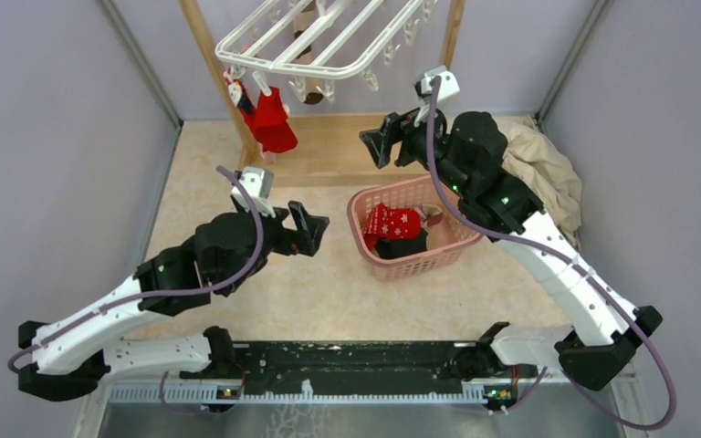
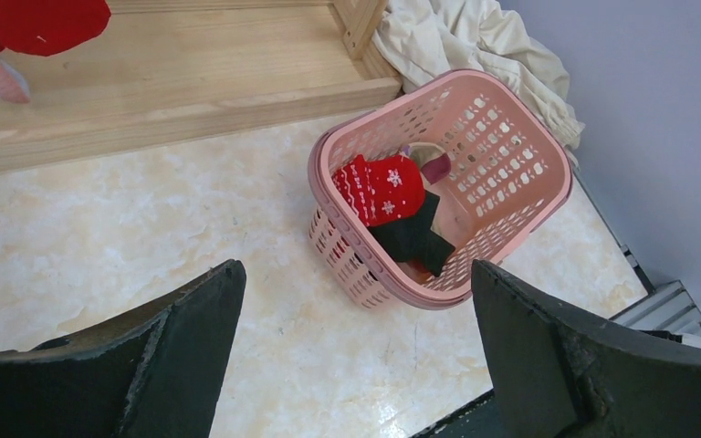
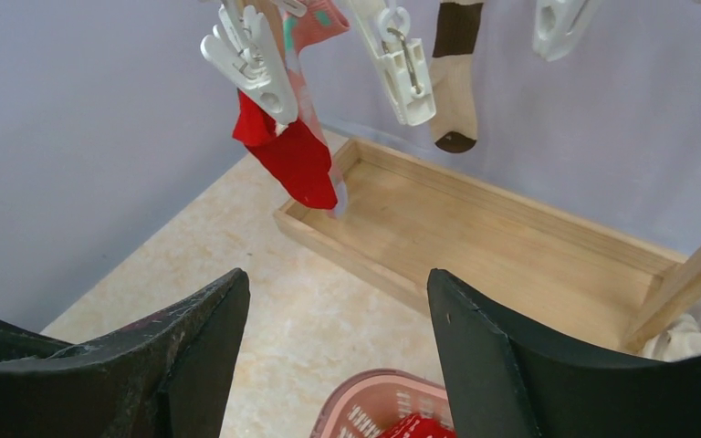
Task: Remove the socks clipped to the hanger
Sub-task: Adjust the hanger on the clothesline.
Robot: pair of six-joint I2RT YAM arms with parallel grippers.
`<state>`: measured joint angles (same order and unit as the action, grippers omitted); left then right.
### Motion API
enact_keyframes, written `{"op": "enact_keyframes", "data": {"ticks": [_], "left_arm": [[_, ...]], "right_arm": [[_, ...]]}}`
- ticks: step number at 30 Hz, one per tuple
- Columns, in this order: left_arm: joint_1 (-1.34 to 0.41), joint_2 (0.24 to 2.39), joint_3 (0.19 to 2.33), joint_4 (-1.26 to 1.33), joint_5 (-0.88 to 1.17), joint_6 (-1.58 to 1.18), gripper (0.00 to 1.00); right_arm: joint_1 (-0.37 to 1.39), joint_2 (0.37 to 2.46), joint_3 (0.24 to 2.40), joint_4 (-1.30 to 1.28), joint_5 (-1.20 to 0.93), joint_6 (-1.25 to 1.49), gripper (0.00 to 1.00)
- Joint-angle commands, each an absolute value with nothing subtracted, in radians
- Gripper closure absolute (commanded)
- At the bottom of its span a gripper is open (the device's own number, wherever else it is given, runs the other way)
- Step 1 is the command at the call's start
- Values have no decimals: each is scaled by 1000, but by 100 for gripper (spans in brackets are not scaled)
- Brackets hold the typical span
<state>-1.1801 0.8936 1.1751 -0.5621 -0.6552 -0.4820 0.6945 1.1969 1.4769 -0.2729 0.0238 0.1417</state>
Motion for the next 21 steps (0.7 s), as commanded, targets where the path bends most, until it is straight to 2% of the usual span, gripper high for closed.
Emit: {"op": "enact_keyframes", "data": {"ticks": [1, 9, 14, 21], "left_arm": [[-1177, 893, 1162, -561, -649, -481, 1], [-1163, 1022, 1236, -530, -624, -408, 1], [-1064, 1062, 1244, -493, -520, -384, 1], [-1039, 1020, 1201, -462, -505, -391, 1]], "right_arm": [[726, 1230, 1464, -188, 5, 158, 28], [779, 1320, 1545, -237, 83, 128, 27], [779, 1343, 1590, -257, 151, 107, 25], [779, 1341, 1567, -251, 116, 83, 18]]}}
